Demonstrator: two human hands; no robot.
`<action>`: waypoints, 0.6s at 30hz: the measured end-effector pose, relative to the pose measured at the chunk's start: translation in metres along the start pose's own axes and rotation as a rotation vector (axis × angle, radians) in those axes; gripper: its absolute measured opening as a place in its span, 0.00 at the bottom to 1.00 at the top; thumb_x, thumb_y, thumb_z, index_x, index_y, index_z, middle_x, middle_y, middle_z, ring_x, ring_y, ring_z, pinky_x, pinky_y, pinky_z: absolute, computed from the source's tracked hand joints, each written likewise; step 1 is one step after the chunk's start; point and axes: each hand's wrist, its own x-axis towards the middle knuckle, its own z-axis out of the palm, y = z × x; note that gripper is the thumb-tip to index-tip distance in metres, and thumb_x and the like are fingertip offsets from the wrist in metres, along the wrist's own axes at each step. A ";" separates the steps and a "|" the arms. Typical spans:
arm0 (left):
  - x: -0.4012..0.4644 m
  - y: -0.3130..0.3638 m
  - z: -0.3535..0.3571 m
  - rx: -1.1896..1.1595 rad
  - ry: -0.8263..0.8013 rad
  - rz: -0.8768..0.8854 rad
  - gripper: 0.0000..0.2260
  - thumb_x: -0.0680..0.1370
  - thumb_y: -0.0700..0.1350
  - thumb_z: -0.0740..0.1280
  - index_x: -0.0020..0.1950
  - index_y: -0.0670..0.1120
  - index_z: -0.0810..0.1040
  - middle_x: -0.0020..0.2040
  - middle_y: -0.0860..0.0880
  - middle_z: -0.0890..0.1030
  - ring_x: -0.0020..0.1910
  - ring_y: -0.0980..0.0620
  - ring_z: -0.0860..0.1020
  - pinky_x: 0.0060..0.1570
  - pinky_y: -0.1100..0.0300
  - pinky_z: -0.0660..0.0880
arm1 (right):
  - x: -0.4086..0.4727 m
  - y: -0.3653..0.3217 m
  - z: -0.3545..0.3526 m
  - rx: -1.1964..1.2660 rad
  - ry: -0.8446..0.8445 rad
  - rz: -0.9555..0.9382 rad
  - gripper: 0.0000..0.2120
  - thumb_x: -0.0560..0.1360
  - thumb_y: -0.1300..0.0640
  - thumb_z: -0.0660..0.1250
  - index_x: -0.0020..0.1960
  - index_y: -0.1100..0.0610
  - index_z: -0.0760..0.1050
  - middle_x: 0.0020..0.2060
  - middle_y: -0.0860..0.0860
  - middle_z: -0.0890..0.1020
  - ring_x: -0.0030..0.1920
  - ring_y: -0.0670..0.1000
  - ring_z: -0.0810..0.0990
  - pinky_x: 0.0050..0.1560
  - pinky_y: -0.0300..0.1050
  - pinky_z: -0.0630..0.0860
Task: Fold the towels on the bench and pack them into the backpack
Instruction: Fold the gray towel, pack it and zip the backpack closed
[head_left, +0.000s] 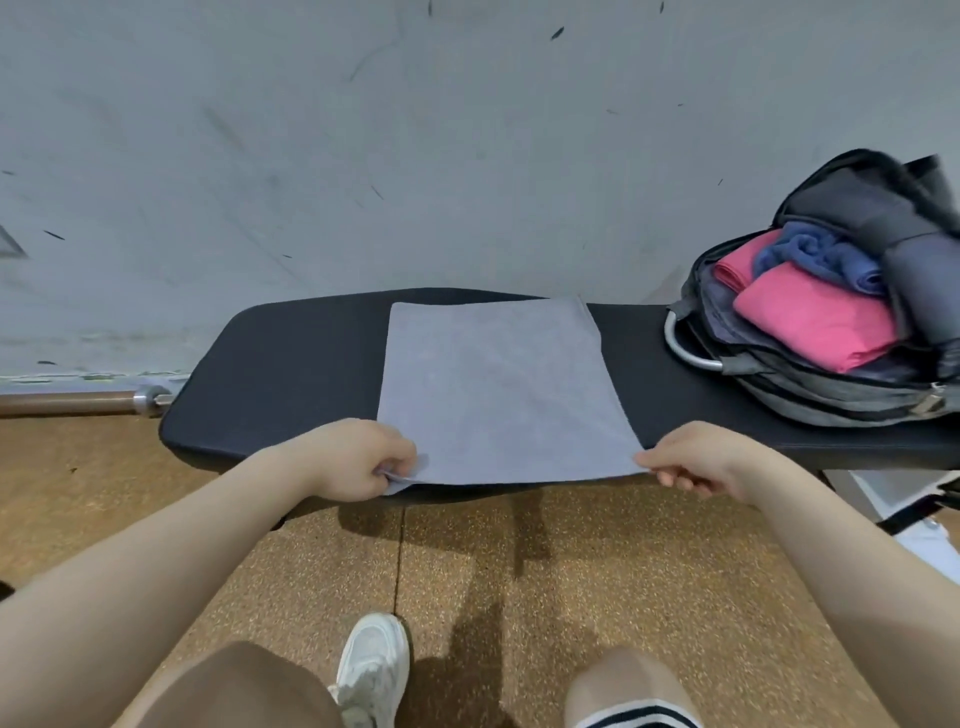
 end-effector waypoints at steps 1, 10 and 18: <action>0.001 0.001 0.000 -0.022 -0.059 -0.020 0.08 0.73 0.41 0.62 0.38 0.53 0.68 0.37 0.56 0.68 0.39 0.53 0.69 0.37 0.68 0.63 | -0.002 -0.004 0.001 -0.071 -0.034 0.018 0.15 0.74 0.51 0.67 0.32 0.57 0.74 0.25 0.51 0.74 0.23 0.47 0.67 0.24 0.37 0.59; 0.025 -0.023 -0.018 -0.078 0.310 -0.304 0.12 0.81 0.49 0.54 0.43 0.46 0.73 0.43 0.48 0.74 0.40 0.50 0.73 0.37 0.59 0.69 | 0.035 -0.052 -0.005 -0.012 0.460 -0.308 0.08 0.77 0.55 0.61 0.47 0.59 0.76 0.43 0.53 0.79 0.44 0.53 0.76 0.45 0.47 0.72; 0.113 -0.068 -0.026 -0.584 0.545 -0.695 0.15 0.81 0.44 0.53 0.63 0.37 0.67 0.48 0.44 0.72 0.45 0.47 0.70 0.44 0.56 0.69 | 0.112 -0.112 -0.015 0.058 0.474 -0.250 0.21 0.79 0.58 0.56 0.70 0.65 0.63 0.66 0.60 0.71 0.65 0.59 0.70 0.63 0.50 0.67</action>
